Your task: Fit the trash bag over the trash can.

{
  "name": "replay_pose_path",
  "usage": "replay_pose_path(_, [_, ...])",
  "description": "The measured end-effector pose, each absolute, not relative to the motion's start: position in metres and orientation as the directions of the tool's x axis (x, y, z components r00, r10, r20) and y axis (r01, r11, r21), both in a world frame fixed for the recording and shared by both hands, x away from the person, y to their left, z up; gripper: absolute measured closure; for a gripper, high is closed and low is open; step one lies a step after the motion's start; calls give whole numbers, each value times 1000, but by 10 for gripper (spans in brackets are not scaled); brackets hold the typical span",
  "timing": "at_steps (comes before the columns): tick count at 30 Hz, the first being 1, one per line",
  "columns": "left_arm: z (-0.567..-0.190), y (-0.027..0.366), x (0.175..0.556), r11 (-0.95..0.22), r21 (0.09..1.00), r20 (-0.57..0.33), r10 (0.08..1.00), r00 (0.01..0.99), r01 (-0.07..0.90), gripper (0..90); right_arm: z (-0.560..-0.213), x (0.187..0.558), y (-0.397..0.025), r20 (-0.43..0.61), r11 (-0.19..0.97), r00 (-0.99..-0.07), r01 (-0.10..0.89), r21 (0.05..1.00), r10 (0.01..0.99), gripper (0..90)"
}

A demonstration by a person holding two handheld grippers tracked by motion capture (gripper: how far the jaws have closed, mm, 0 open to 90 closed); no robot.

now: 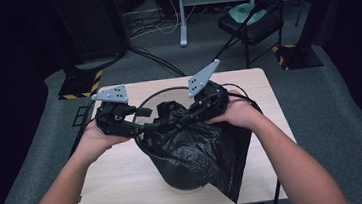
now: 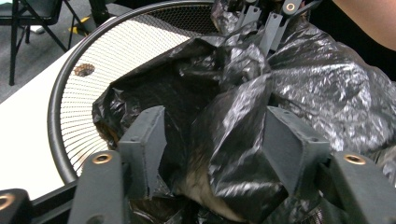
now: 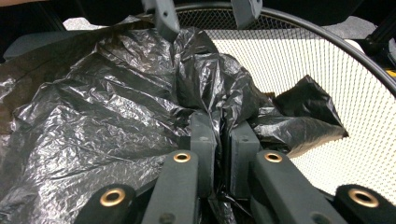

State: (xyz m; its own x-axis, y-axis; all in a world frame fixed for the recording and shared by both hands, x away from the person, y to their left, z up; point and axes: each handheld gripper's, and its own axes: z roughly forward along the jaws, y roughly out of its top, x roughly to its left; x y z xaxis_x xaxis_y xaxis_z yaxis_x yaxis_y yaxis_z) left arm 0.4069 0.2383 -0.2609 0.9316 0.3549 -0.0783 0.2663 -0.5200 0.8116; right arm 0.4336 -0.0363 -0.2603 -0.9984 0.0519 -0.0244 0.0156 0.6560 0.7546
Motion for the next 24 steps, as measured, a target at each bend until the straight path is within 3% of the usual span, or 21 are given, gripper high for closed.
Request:
replay_pose_path(8, [-265,227,406,-549,797,-82,318,945,253,414,-253,435,-23,-35,639,-998,9,769,55,825])
replay_pose_path(12, [-266,224,406,-566,793,-74,279,957,226,574,-249,433,-18,-43,632,-998,-2,775,50,825])
replay_pose_path(16, [-267,222,407,-564,796,-86,256,963,221,645,-244,432,-15,-53,623,-997,-8,783,54,826])
replay_pose_path(21, [-268,221,405,-572,799,-46,252,967,187,816,-241,431,-10,-68,617,-996,-20,787,54,826])
replay_pose_path(24, [-268,222,406,-578,794,-33,263,964,185,866,-242,431,-10,-68,618,-996,-20,786,55,815])
